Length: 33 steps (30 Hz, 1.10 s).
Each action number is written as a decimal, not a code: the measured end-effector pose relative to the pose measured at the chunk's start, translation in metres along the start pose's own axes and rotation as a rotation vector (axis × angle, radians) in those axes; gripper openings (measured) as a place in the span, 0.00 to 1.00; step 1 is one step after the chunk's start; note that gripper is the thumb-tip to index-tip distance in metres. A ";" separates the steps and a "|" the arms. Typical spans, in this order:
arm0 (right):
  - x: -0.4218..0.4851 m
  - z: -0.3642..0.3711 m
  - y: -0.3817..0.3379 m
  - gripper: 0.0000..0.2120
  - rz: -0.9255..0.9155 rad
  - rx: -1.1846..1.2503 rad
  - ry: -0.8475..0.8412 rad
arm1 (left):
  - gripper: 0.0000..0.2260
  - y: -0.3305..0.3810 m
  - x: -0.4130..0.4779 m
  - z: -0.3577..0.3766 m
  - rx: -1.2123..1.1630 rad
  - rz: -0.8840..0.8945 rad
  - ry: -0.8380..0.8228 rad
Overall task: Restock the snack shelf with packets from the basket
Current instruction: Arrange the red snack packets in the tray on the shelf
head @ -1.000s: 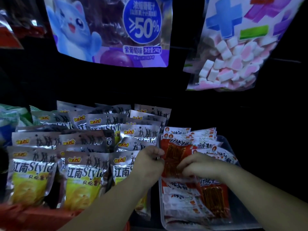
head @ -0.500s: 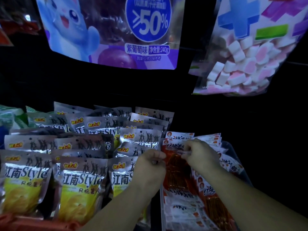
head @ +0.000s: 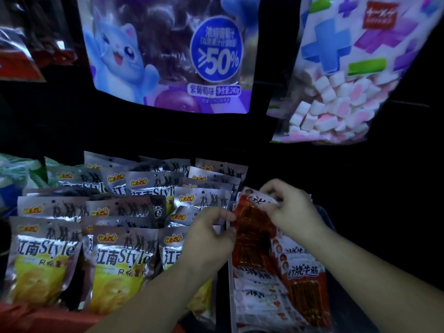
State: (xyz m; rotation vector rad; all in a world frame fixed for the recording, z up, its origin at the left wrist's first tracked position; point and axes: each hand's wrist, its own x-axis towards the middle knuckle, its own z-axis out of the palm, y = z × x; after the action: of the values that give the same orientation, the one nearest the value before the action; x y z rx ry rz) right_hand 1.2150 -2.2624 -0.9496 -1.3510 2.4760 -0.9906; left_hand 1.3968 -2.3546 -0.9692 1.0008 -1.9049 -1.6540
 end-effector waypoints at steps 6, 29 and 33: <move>-0.044 -0.061 -0.053 0.17 -0.023 0.300 -0.149 | 0.11 0.040 -0.037 -0.008 -0.068 0.142 -0.202; -0.183 -0.083 -0.159 0.19 0.340 0.655 0.111 | 0.09 0.106 -0.166 -0.060 -0.283 -0.009 -0.235; -0.184 -0.083 -0.155 0.22 0.332 0.807 -0.011 | 0.15 0.103 -0.167 -0.061 -0.281 0.027 -0.164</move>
State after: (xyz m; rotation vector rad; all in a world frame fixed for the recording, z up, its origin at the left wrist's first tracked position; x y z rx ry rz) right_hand 1.3948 -2.1345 -0.8222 -0.6566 1.8324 -1.6106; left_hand 1.5245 -2.2672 -0.8340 0.7441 -1.7104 -1.9725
